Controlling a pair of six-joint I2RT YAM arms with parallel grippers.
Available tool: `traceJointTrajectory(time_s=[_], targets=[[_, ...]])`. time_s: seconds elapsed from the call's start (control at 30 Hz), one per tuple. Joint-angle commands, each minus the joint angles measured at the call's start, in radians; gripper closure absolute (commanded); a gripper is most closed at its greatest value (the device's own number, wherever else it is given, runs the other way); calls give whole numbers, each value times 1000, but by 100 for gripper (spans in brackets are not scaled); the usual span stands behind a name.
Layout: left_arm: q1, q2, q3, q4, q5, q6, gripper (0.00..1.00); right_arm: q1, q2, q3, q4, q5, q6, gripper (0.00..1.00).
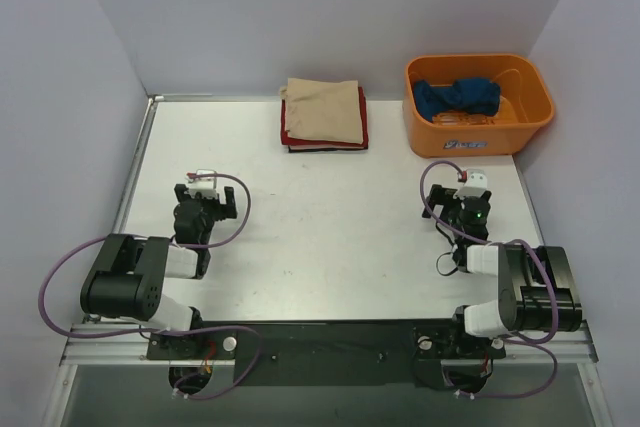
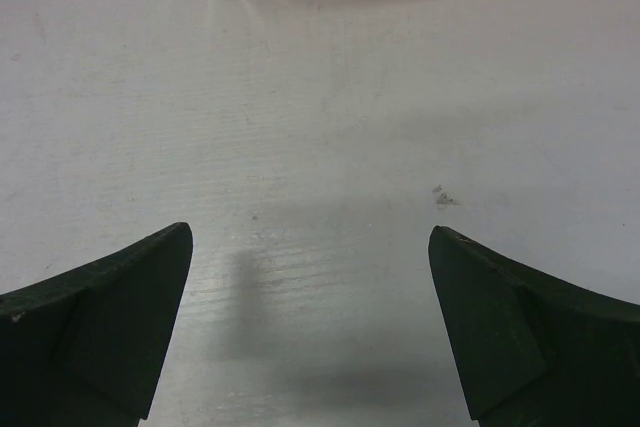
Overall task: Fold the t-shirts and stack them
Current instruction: Grab crumpled tshirt from bin with the right arm
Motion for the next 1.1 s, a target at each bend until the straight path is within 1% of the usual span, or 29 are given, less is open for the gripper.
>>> traceJointTrajectory(time_s=[0.0,0.1,0.13,0.17,0.2,0.23,0.27,0.3,0.33,0.37,0.4,0.43,0.47,0.5,0.53,0.57,0.6,0.63,0.67,0.73,0.77,0.8,0.83,0.87,0.9,0.93,0.97,1.0,1.07], targets=[[-7,-17,19,10,-18,3,3,-3,-10,17,47,-22,-3,0],[-10,-20,13,20,-21,9,3,-17,-49,12,43,-37,14,0],[-9,-31,13,27,36,30,3,-18,-77,17,26,-47,11,0],[-9,-52,29,-13,73,49,3,-18,-149,23,-58,-69,0,0],[-6,-125,49,-133,112,53,3,-18,-189,50,-123,-91,-15,0],[-4,-176,115,-241,150,60,3,-18,-283,72,-240,-128,-20,0],[-6,-240,149,-407,179,75,3,-18,-325,122,-302,-140,-18,0],[-6,-268,225,-461,212,77,3,-18,-402,167,-448,-166,-29,0],[-3,-293,261,-569,226,70,3,-18,-425,255,-517,-169,-32,0],[-3,-305,345,-625,250,67,3,-18,-441,323,-660,-166,-27,0],[-1,-305,380,-723,262,63,3,-23,-430,463,-727,-156,-24,0],[-3,-290,461,-777,273,60,3,-25,-389,612,-860,-150,-24,0],[-6,-281,535,-855,275,43,3,-32,-354,679,-925,-146,-24,0],[-6,-246,569,-901,287,41,3,-41,-268,830,-1018,-146,-21,1],[-10,-227,638,-967,296,43,3,-46,-222,901,-1090,-149,-18,2],[-12,-192,675,-996,322,41,3,-58,-110,1060,-1187,-148,3,6],[-16,-181,718,-1041,324,32,3,-63,-59,1128,-1250,-139,20,9],[-16,-167,732,-1050,330,28,3,-75,55,1273,-1284,-107,66,11],[-18,-166,741,-1055,336,32,3,-83,109,1352,-1332,-94,86,14],[-26,-170,743,-1052,338,47,3,-107,353,1544,-1387,-35,163,17],[-26,-172,743,-1056,338,50,3,-120,407,1683,-1404,-25,201,19],[-27,-170,747,-1064,336,61,3,-123,535,1751,-1453,-1,221,20],[-26,-169,749,-1078,338,66,3,-127,606,1907,-1473,13,239,21],[-27,-166,755,-1078,335,76,3,-129,718,1981,-1517,39,250,21],[-27,-164,755,-1123,330,77,3,-133,781,2129,-1534,51,278,21],[-27,-161,757,-1133,328,80,3,-135,875,2184,-1531,67,292,21],[-27,-159,758,-1147,330,81,3,-141,912,2271,-1521,73,324,21],[-26,-158,757,-1150,330,87,3,-146,970,2307,-1472,85,360,21],[-26,-149,757,-1156,328,92,3,-161,1012,2284,-1357,91,412,21]])
